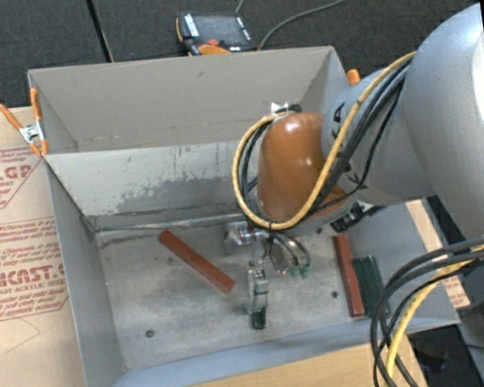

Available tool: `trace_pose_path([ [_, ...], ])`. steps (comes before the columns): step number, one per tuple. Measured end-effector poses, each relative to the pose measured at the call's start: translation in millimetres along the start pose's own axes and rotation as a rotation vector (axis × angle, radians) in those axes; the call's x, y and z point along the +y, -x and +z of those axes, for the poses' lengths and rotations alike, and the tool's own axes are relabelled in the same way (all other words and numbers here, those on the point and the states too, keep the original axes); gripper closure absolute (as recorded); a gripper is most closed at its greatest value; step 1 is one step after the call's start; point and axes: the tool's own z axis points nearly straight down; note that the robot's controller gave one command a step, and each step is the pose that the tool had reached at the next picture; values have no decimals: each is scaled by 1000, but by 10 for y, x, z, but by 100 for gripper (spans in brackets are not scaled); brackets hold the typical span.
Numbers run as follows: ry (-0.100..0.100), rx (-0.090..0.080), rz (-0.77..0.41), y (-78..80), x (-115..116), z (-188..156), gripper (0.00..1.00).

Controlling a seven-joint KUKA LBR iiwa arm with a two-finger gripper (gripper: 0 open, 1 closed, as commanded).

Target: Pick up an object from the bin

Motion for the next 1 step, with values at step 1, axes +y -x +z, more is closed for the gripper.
trace_pose_path([
  [1, 1, -3, -56, 266, 643, 119, 0],
])
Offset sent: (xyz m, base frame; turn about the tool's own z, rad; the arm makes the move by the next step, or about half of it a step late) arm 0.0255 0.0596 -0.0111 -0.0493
